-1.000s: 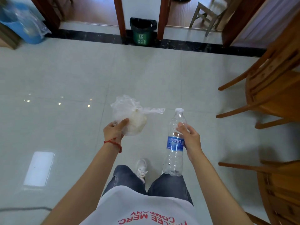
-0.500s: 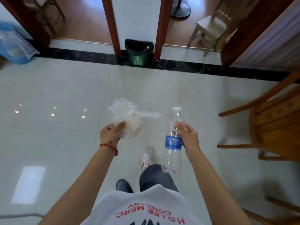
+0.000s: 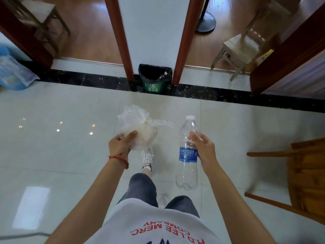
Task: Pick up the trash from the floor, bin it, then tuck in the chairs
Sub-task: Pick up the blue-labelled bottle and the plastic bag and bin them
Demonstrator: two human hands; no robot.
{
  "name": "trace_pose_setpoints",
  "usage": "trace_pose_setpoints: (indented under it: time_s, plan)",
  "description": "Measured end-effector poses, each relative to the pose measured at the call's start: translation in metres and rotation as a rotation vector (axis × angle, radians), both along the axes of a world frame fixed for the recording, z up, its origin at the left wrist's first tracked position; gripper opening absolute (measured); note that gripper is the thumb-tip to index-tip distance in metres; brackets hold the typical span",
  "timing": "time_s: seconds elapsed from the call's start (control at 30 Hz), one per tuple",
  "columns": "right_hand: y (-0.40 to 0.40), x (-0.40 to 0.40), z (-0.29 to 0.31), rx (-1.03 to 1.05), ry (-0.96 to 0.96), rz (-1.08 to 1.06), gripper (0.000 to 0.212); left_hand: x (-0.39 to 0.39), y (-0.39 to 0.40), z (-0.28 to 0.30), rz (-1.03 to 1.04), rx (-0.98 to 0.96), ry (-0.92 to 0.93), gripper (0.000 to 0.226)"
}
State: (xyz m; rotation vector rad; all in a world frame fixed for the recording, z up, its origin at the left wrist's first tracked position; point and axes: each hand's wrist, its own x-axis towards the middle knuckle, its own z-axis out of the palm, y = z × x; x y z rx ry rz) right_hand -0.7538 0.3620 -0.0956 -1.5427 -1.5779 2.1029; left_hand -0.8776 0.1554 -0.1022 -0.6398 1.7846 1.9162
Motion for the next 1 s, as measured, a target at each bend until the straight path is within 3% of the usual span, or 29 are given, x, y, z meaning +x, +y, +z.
trace_pose_setpoints:
  time_s: [0.27,0.33,0.6,0.73,0.83,1.0]
  plan:
    - [0.045,-0.135,0.0,0.013,0.003,-0.069,0.05,-0.145,0.052,-0.002,-0.036,-0.024,-0.014,0.028]
    - [0.055,-0.158,-0.001,0.02,0.003,-0.076,0.048,-0.172,0.063,-0.003,-0.047,-0.027,-0.031,0.02]
    - [0.099,-0.24,-0.016,0.012,-0.031,-0.045,0.045,-0.25,0.109,-0.008,-0.002,-0.055,-0.09,0.011]
    - [0.129,-0.288,-0.025,-0.014,-0.042,-0.02,0.043,-0.291,0.136,-0.015,0.021,-0.094,-0.108,0.021]
    - [0.155,-0.326,-0.028,-0.032,-0.057,0.0,0.046,-0.32,0.16,-0.018,0.044,-0.105,-0.124,0.009]
    - [0.191,-0.379,-0.038,-0.02,-0.098,0.06,0.051,-0.361,0.194,-0.028,0.09,-0.124,-0.157,0.012]
